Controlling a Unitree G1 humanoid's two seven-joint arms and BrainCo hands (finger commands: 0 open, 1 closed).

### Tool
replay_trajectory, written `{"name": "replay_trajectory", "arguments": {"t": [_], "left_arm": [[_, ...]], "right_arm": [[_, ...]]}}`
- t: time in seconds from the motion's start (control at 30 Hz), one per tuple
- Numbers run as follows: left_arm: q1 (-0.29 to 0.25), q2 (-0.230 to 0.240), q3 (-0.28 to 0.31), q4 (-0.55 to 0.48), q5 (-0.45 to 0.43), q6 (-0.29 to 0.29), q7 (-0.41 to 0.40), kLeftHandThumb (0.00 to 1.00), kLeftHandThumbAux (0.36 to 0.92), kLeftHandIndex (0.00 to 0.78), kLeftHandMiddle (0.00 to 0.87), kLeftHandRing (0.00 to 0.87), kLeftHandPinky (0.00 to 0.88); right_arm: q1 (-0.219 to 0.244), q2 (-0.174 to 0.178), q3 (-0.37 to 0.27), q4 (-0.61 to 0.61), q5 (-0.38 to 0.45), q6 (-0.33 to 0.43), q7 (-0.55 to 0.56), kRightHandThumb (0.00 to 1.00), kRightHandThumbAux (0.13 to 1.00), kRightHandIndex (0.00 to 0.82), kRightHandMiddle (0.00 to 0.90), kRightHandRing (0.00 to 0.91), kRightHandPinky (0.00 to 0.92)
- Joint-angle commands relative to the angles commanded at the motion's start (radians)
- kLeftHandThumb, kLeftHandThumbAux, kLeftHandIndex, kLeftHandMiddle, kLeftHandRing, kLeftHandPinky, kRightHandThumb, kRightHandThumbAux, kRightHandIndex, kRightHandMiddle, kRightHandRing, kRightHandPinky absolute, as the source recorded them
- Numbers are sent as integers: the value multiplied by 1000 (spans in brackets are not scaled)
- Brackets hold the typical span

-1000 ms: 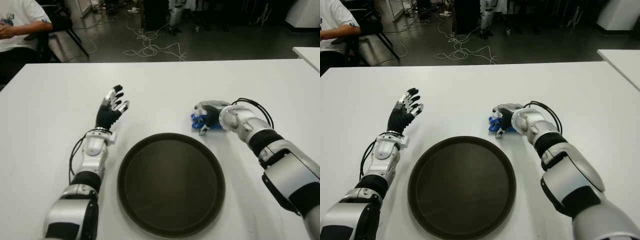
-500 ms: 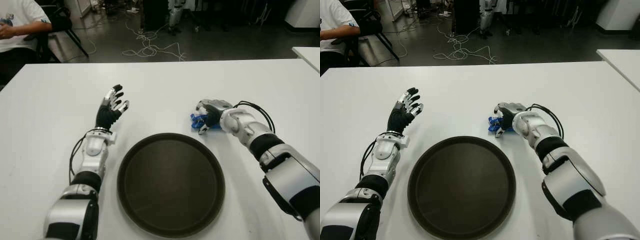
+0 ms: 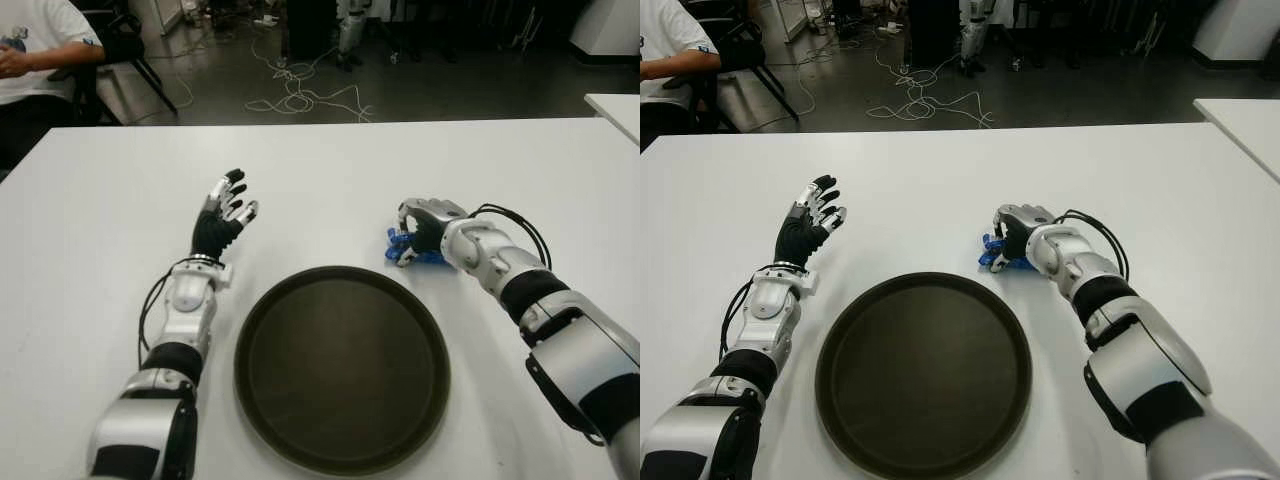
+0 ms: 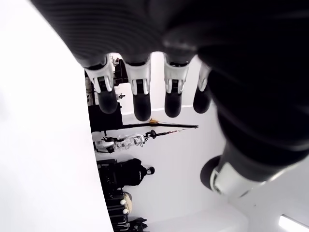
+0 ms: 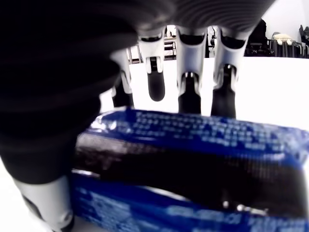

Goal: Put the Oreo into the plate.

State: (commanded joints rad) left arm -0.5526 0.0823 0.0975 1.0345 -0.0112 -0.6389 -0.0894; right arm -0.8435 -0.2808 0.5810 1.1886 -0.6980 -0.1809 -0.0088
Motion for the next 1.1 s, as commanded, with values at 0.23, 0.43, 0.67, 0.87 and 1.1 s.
{"name": "replay_trajectory", "arguments": {"t": [0.23,0.43,0.67,0.87,1.1], "left_arm": [[5,-4,3,-12,-9,1,-10,58,725,44,103,75,61],[8,-5,5,-19,-14,5,-17,63,715,43,105,76,57],[11,-4,3,-23,-10,6,-13,62,718,45,108,77,61],[12,-8,7,-25,-18,3,-19,69,712,48,112,82,61],[14,-8,6,-29,-17,7,-18,73,691,46,111,79,64]], "right_arm": [[3,-7,-11,-13,8,0,3,17,937,492,667,680,638],[5,-11,-15,-14,8,-2,-6,26,942,511,689,703,683],[4,-19,-21,-21,5,-2,-15,52,937,517,699,710,695],[7,-23,-25,-30,5,1,-20,55,936,507,694,706,691],[11,-28,-32,-38,7,-5,-34,38,931,524,698,706,687]]}}
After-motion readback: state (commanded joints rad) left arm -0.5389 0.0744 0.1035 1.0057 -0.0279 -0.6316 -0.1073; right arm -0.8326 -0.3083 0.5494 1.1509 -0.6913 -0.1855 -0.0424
